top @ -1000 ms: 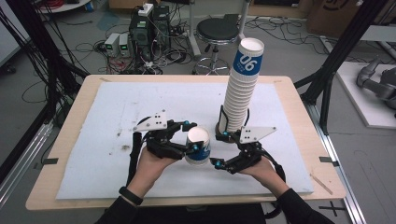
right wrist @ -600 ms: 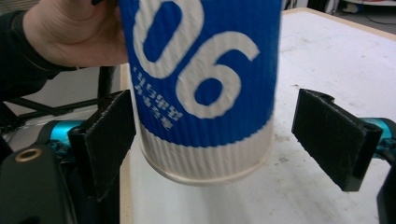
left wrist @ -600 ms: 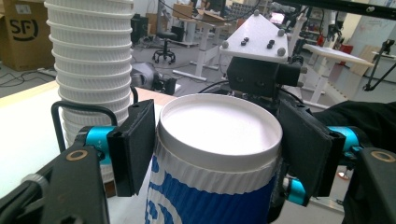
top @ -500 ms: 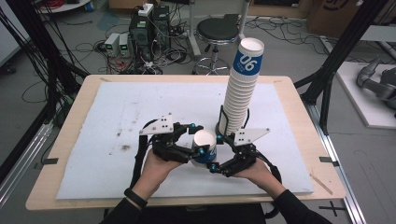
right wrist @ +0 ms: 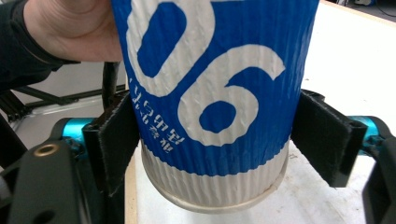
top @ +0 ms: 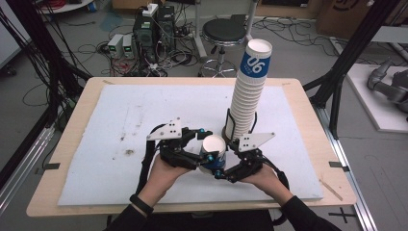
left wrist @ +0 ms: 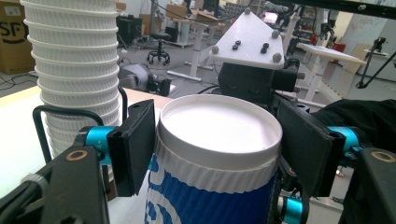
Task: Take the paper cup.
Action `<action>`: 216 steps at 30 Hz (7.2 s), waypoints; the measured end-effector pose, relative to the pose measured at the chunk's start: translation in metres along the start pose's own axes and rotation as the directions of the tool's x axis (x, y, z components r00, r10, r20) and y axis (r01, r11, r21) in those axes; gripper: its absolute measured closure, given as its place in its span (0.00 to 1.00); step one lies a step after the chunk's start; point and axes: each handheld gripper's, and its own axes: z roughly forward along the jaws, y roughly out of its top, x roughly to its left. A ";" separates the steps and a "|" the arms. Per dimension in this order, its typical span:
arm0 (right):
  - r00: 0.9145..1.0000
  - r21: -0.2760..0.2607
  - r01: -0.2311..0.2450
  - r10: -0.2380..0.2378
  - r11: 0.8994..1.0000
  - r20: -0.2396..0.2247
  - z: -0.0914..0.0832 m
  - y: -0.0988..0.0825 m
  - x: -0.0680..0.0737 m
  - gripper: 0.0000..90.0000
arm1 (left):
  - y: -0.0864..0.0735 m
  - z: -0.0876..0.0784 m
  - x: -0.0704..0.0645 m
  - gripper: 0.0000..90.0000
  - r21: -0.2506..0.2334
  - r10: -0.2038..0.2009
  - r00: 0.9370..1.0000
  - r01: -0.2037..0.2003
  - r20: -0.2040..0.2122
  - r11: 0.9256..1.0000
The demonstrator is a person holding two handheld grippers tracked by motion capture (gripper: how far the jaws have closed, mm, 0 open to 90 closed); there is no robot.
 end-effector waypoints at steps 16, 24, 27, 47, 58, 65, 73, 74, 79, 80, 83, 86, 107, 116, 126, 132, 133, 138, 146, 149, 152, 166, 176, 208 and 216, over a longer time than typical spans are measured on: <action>0.998 0.144 0.059 -0.058 0.988 -0.012 0.000 0.004 0.003 0.25 | 0.012 0.006 -0.004 0.29 0.323 0.047 0.999 -0.047 0.008 0.945; 0.999 0.075 0.053 -0.053 0.996 -0.007 -0.009 0.005 -0.001 0.20 | 0.010 -0.005 0.003 0.32 0.206 0.031 0.999 -0.035 0.022 0.978; 1.000 0.031 0.031 -0.031 0.999 0.001 -0.016 0.006 -0.003 0.20 | 0.010 -0.011 0.006 0.32 0.152 0.015 1.000 -0.018 0.019 0.988; 1.000 -0.023 0.016 -0.016 1.000 -0.009 -0.014 0.009 0.001 0.22 | 0.004 -0.007 0.006 0.33 0.018 -0.028 0.999 0.028 0.035 0.999; 0.997 0.113 0.066 -0.062 0.991 -0.036 -0.015 0.012 0.000 0.27 | 0.015 -0.006 0.004 0.30 0.243 -0.008 0.999 -0.004 0.046 0.970; 0.994 0.180 0.105 -0.100 0.978 -0.038 -0.013 0.012 0.003 0.22 | 0.014 -0.001 0.000 0.32 0.303 0.030 0.998 -0.045 0.055 0.952; 0.999 0.022 0.048 -0.048 0.999 -0.017 -0.032 0.014 -0.005 0.17 | 0.012 -0.017 0.009 0.33 0.120 -0.003 0.999 -0.002 0.041 0.993; 0.999 0.003 0.035 -0.035 0.999 -0.016 -0.034 0.014 -0.006 0.16 | 0.011 -0.020 0.011 0.33 0.092 -0.006 0.999 0.003 0.032 0.996; 0.999 -0.088 -0.030 0.031 0.996 0.013 -0.039 0.013 -0.009 0.16 | 0.009 -0.024 0.013 0.33 0.001 -0.040 0.999 0.040 0.034 0.999; 0.999 -0.096 -0.037 0.038 0.995 0.010 -0.039 0.013 -0.009 0.16 | 0.009 -0.023 0.013 0.33 -0.013 -0.043 0.998 0.044 0.036 0.999; 0.998 -0.110 -0.055 0.056 0.992 0.003 -0.037 0.013 -0.009 0.16 | 0.008 -0.022 0.012 0.33 -0.040 -0.046 0.998 0.047 0.037 0.998; 0.998 -0.119 -0.059 0.059 0.991 -0.007 -0.035 0.012 -0.008 0.16 | 0.006 -0.020 0.011 0.33 -0.073 -0.056 0.997 0.059 0.048 0.996; 0.999 -0.064 -0.031 0.028 0.997 -0.044 -0.035 0.012 -0.008 0.22 | 0.011 -0.020 0.016 0.28 0.152 -0.114 0.990 0.102 0.077 0.983; 0.999 -0.048 -0.008 0.007 0.999 -0.036 -0.037 0.012 -0.009 0.20 | 0.011 -0.022 0.016 0.33 0.227 -0.075 0.994 0.056 0.077 0.972; 0.996 -0.133 -0.088 0.084 0.987 -0.038 -0.044 0.014 -0.011 0.17 | 0.006 -0.028 0.020 0.33 0.070 -0.070 0.994 0.065 0.084 0.995; 0.993 -0.177 -0.113 0.107 0.978 -0.042 -0.042 0.016 -0.009 0.16 | 0.001 -0.021 0.017 0.33 0.041 -0.054 0.994 0.050 0.099 0.998; 0.994 -0.176 -0.110 0.105 0.978 -0.037 -0.041 0.016 -0.008 0.16 | 0.001 -0.020 0.017 0.33 0.041 -0.050 0.994 0.046 0.097 0.998; 0.995 -0.155 -0.094 0.089 0.983 -0.041 -0.044 0.015 -0.009 0.18 | 0.001 -0.019 0.018 0.32 0.106 -0.090 0.990 0.078 0.111 0.991; 0.997 -0.108 -0.058 0.053 0.992 -0.051 -0.042 0.015 -0.009 0.21 | 0.010 -0.018 0.014 0.28 0.251 -0.057 0.995 0.035 0.084 0.967; 0.998 -0.070 -0.046 0.043 0.996 -0.052 -0.040 0.015 -0.007 0.21 | 0.011 -0.016 0.012 0.28 0.295 -0.046 0.996 0.020 0.080 0.955; 0.998 -0.053 -0.039 0.036 0.998 -0.058 -0.039 0.015 -0.006 0.21 | 0.011 -0.013 0.010 0.28 0.348 -0.029 0.997 0.000 0.077 0.938; 0.997 -0.120 -0.063 0.058 0.991 -0.046 -0.049 0.017 -0.011 0.17 | 0.010 -0.023 0.014 0.33 0.220 0.006 0.996 -0.024 0.085 0.975; 0.991 -0.154 -0.121 0.111 0.981 -0.071 -0.041 0.018 -0.007 0.18 | 0.007 -0.019 0.013 0.33 0.159 0.013 0.995 -0.029 0.103 0.987; 0.995 -0.120 -0.065 0.055 0.991 -0.081 -0.042 0.023 -0.004 0.19 | -0.004 0.008 0.005 0.33 0.326 0.025 0.993 -0.063 0.119 0.943; 0.990 -0.198 -0.114 0.095 0.974 -0.103 -0.048 0.024 -0.006 0.19 | -0.002 -0.002 0.008 0.33 0.201 0.020 0.992 -0.044 0.123 0.979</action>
